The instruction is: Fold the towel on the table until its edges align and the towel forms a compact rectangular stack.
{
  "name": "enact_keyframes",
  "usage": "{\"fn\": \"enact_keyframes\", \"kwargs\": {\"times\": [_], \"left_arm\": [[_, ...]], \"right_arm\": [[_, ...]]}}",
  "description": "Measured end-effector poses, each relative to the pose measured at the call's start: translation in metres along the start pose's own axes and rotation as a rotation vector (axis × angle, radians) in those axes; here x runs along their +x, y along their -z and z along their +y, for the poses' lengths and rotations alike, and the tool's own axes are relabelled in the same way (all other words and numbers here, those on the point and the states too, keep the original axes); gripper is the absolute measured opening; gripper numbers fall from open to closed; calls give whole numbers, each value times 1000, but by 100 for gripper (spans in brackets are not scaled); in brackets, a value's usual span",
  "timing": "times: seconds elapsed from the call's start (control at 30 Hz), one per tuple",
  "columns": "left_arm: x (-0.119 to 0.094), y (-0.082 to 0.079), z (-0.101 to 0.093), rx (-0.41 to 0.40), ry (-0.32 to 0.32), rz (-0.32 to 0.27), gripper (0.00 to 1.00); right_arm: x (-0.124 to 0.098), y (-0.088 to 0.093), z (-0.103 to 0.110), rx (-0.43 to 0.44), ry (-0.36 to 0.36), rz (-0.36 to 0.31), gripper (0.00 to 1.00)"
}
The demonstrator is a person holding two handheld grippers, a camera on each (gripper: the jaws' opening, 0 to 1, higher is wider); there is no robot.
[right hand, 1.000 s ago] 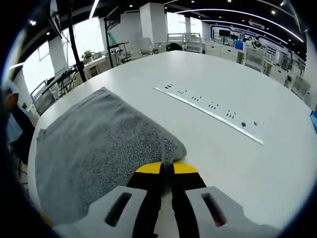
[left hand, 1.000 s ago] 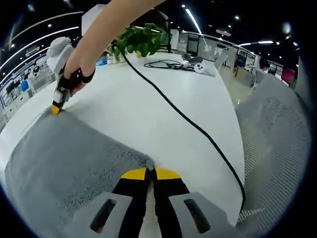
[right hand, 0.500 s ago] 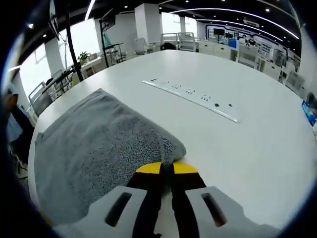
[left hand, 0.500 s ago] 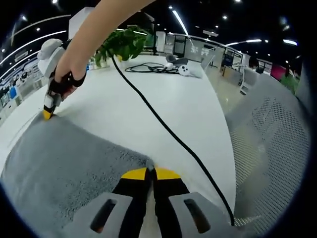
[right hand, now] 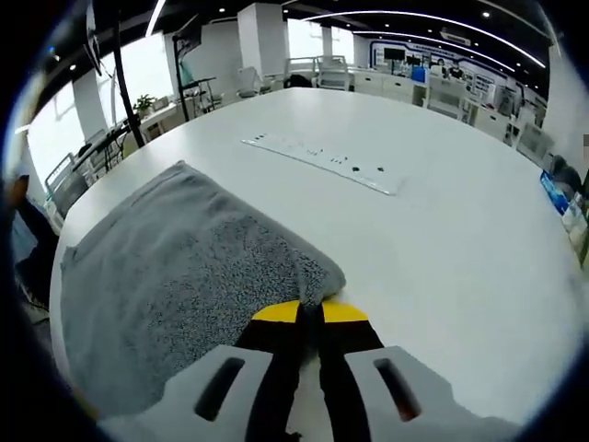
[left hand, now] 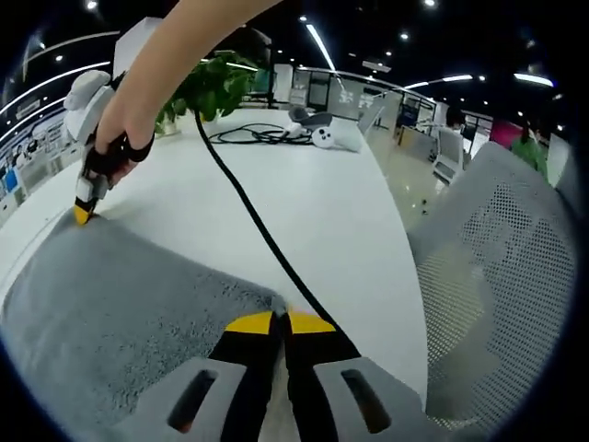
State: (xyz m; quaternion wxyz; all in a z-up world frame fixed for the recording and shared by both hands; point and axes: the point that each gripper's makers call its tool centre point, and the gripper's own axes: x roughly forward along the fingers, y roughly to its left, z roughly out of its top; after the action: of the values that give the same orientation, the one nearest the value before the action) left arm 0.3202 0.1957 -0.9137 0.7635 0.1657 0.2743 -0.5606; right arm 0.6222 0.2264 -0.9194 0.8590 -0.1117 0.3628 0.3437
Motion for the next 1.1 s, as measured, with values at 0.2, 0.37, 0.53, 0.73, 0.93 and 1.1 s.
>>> {"fn": "enact_keyframes", "kwargs": {"times": [0.2, 0.37, 0.53, 0.73, 0.93, 1.1], "left_arm": [[10, -8, -7, 30, 20, 3, 3], [17, -12, -11, 52, 25, 14, 3], [23, -17, -14, 58, 25, 22, 3], [27, -19, -16, 115, 15, 46, 3], [27, -20, -16, 118, 30, 45, 3], [28, -20, -16, 137, 22, 60, 3]], "right_arm": [[-12, 7, -10, 40, 15, -9, 4], [-19, 12, -13, 29, 26, 10, 4], [-23, 15, -19, 28, 37, 8, 5], [-22, 15, -23, 18, 46, 9, 5], [-23, 17, -27, 32, 60, 25, 5], [-24, 16, -27, 101, 49, 26, 6]]}}
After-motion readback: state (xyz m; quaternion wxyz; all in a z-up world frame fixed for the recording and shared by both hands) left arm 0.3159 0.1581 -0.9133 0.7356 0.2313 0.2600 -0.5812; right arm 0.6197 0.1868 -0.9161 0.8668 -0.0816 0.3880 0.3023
